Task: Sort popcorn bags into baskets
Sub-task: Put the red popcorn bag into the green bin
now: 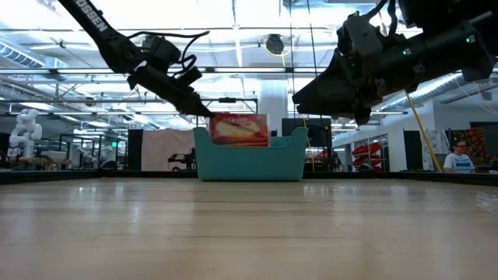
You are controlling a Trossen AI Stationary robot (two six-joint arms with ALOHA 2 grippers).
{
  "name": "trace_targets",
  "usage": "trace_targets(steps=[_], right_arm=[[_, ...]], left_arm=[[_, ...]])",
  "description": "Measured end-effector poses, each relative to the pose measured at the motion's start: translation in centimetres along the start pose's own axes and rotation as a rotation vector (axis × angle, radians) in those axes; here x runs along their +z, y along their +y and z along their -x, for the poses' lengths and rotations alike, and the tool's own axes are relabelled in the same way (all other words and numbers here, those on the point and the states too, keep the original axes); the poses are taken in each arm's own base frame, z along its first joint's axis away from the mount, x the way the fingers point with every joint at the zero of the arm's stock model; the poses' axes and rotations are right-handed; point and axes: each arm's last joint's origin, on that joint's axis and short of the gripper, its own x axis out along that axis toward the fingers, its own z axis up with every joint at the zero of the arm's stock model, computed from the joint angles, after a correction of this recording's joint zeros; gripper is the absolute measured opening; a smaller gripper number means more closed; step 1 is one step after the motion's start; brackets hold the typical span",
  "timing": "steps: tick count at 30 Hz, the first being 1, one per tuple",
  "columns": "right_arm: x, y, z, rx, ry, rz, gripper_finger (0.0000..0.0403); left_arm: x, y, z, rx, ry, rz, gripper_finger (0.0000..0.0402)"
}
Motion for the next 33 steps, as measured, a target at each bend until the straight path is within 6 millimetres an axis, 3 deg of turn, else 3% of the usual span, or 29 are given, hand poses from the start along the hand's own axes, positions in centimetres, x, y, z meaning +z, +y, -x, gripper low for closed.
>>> trace_targets(steps=[6, 17, 23, 28, 33], right_arm=[[0.0, 0.0, 0.0, -0.001, -0.001, 0.0, 0.0141], [0.1, 0.0, 0.0, 0.003, -0.008, -0.025, 0.0141], [0.1, 0.1, 0.0, 0.021, -0.003, -0.027, 0.0141], [-0.1, 0.3, 0.3, 0.071, 0.057, -0.091, 0.0141], [-0.4, 1.6, 1.0, 0.066, 0.232, -0.123, 0.0141]], left_arm=[[-0.6, 0.6, 0.2, 0.016, 0.034, 0.017, 0.0021], [-0.8, 0.8, 0.2, 0.094, 0.086, 0.019, 0.0119], [-0.9, 0.5, 0.3, 0.108, 0.115, 0.152, 0.0132], [-0.3, -1.3, 0.8, -0.027, 0.142, 0.279, 0.0123], [1.8, -5.7, 2.7, -0.149, 0.047, 0.224, 0.0103]])
